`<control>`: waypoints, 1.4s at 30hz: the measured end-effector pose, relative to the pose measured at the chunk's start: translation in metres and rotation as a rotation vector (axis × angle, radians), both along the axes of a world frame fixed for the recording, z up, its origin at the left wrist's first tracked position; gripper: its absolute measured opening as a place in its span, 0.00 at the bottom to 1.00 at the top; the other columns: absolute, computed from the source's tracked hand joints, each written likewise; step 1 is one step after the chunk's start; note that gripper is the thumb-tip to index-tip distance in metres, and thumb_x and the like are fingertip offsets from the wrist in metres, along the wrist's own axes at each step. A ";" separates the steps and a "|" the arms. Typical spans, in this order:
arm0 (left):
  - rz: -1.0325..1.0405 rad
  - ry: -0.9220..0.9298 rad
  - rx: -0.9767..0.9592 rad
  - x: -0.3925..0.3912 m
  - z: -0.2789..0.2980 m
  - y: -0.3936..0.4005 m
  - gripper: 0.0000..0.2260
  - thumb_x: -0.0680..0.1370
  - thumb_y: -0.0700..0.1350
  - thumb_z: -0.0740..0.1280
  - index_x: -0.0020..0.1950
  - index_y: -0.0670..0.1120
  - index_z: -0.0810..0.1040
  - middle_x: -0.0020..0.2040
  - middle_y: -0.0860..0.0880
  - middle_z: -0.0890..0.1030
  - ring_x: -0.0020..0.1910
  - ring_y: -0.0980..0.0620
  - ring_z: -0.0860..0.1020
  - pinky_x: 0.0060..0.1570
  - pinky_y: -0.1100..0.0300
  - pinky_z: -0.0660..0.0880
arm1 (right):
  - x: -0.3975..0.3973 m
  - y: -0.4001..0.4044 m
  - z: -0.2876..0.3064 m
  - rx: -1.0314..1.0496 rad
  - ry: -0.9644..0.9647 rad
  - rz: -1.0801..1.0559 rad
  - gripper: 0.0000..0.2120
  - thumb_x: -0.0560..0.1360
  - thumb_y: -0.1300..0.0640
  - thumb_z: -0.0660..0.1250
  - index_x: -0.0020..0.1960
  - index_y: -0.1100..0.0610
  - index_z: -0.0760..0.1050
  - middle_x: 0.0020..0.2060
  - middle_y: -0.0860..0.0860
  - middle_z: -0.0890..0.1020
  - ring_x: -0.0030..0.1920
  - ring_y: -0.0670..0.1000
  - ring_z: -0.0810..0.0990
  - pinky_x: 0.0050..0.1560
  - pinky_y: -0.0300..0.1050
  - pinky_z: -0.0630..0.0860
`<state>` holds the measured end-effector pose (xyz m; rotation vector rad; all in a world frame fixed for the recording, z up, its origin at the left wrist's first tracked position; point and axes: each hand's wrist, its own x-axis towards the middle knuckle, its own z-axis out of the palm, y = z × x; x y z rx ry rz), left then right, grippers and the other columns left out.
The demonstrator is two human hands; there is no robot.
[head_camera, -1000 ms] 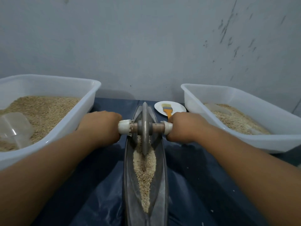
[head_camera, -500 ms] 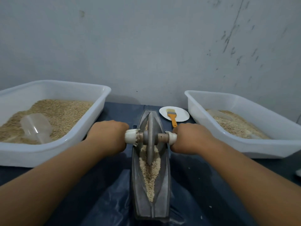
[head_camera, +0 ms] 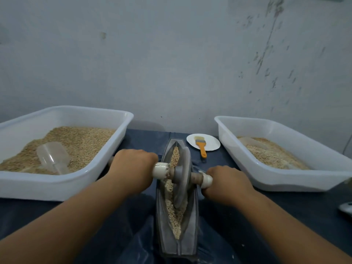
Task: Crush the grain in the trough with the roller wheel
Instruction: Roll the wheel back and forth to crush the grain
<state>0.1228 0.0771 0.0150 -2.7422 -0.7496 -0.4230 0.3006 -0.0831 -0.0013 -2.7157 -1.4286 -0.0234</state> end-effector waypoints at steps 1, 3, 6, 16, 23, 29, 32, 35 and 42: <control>0.005 -0.016 -0.010 0.001 0.000 0.000 0.09 0.75 0.50 0.65 0.44 0.56 0.64 0.37 0.55 0.70 0.37 0.54 0.71 0.37 0.59 0.65 | 0.001 0.002 0.001 -0.004 0.013 0.001 0.07 0.68 0.45 0.68 0.38 0.47 0.72 0.35 0.44 0.78 0.36 0.45 0.76 0.35 0.42 0.71; 0.001 -0.052 0.022 -0.006 -0.005 -0.004 0.09 0.74 0.50 0.66 0.43 0.56 0.65 0.35 0.55 0.70 0.35 0.54 0.71 0.35 0.59 0.64 | -0.001 -0.002 0.002 0.003 0.017 0.000 0.07 0.67 0.45 0.68 0.38 0.47 0.73 0.35 0.44 0.78 0.36 0.45 0.77 0.34 0.41 0.70; -0.155 -0.177 0.116 -0.025 -0.022 -0.008 0.15 0.61 0.47 0.76 0.34 0.53 0.69 0.26 0.54 0.69 0.24 0.52 0.69 0.26 0.60 0.63 | -0.006 -0.020 -0.004 0.052 -0.094 0.023 0.08 0.65 0.42 0.64 0.37 0.45 0.71 0.31 0.44 0.77 0.32 0.41 0.74 0.28 0.40 0.64; 0.044 -0.140 -0.104 -0.004 -0.027 0.012 0.05 0.74 0.52 0.65 0.44 0.54 0.70 0.38 0.54 0.77 0.39 0.52 0.77 0.38 0.58 0.74 | -0.010 0.015 0.022 -0.010 -0.161 0.035 0.07 0.69 0.46 0.67 0.38 0.47 0.70 0.33 0.45 0.73 0.34 0.48 0.72 0.30 0.41 0.61; -0.120 -0.294 0.058 -0.042 -0.044 -0.011 0.18 0.55 0.43 0.78 0.31 0.49 0.68 0.24 0.52 0.69 0.21 0.48 0.68 0.23 0.60 0.62 | -0.024 -0.020 0.002 0.068 -0.334 0.050 0.13 0.67 0.39 0.63 0.37 0.45 0.63 0.30 0.44 0.72 0.32 0.45 0.72 0.28 0.41 0.60; 0.002 -0.147 0.037 0.000 -0.023 0.008 0.09 0.73 0.50 0.67 0.40 0.53 0.66 0.33 0.54 0.71 0.34 0.51 0.73 0.35 0.59 0.68 | -0.005 0.009 0.001 0.077 -0.185 -0.036 0.12 0.69 0.42 0.66 0.36 0.47 0.67 0.32 0.44 0.74 0.33 0.47 0.72 0.29 0.41 0.61; 0.017 -0.146 -0.015 0.005 -0.023 0.015 0.09 0.74 0.51 0.65 0.40 0.53 0.64 0.34 0.54 0.70 0.36 0.51 0.73 0.36 0.58 0.67 | -0.004 0.013 0.002 0.101 -0.226 -0.043 0.12 0.69 0.42 0.66 0.36 0.47 0.65 0.31 0.44 0.72 0.31 0.47 0.70 0.29 0.41 0.60; -0.059 -0.231 -0.035 -0.014 -0.037 0.005 0.13 0.65 0.45 0.73 0.35 0.50 0.68 0.29 0.52 0.73 0.28 0.47 0.73 0.28 0.58 0.68 | -0.012 -0.001 -0.005 0.112 -0.370 0.008 0.13 0.67 0.41 0.67 0.38 0.46 0.65 0.29 0.44 0.69 0.32 0.47 0.71 0.28 0.41 0.59; -0.036 -0.247 0.007 -0.016 -0.045 0.006 0.16 0.63 0.44 0.75 0.34 0.49 0.66 0.27 0.51 0.73 0.25 0.46 0.72 0.26 0.58 0.66 | -0.012 0.006 0.002 0.130 -0.375 0.042 0.14 0.68 0.41 0.67 0.38 0.46 0.63 0.30 0.44 0.69 0.33 0.49 0.70 0.29 0.42 0.59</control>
